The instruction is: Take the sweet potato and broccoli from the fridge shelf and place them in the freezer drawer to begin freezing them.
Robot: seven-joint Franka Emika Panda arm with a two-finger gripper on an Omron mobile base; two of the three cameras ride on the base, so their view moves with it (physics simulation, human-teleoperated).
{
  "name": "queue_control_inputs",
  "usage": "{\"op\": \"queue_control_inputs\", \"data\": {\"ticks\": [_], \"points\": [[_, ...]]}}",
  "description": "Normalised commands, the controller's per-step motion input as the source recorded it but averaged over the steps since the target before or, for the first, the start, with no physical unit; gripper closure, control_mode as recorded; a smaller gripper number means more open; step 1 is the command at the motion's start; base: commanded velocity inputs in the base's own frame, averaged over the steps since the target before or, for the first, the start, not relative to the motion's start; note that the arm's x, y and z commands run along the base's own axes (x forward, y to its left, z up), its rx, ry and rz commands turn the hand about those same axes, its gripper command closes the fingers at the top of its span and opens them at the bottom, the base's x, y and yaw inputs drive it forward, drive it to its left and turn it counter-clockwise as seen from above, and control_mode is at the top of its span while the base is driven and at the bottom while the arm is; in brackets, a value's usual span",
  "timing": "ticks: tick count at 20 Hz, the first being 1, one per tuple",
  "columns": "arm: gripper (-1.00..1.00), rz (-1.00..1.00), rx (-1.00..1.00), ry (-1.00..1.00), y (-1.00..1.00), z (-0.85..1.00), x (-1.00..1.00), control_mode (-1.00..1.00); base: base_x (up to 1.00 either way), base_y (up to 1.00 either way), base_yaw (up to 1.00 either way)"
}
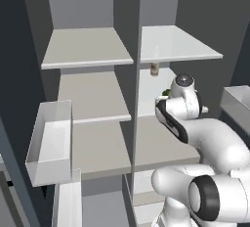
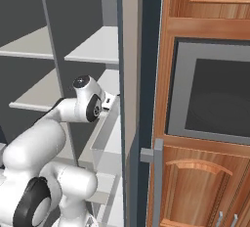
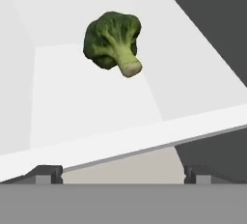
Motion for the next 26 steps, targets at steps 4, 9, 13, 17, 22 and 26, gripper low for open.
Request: {"op": "queue_control_inputs", "data": {"ticks": [4, 9, 13, 17, 22, 26], "points": [[-1.0, 0.0, 0.0, 0.0, -0.15, 0.0, 0.25, -1.0, 0.0, 0.0, 0.0], [-1.0, -0.01, 0.0, 0.02, -0.14, 0.0, 0.23, -1.0, 0.0, 0.0, 0.0], [-1.0, 0.0, 0.0, 0.01, -0.17, 0.0, 0.28, -1.0, 0.0, 0.0, 0.0], [-1.0, 0.0, 0.0, 0.0, -0.07, 0.0, 0.31, -1.0, 0.0, 0.0, 0.0], [-1.0, 0.0, 0.0, 0.0, -0.05, 0.0, 0.29, -1.0, 0.0, 0.0, 0.0], [-1.0, 0.0, 0.0, 0.01, -0.03, -0.01, 0.29, -1.0, 0.0, 0.0, 0.0]]}}
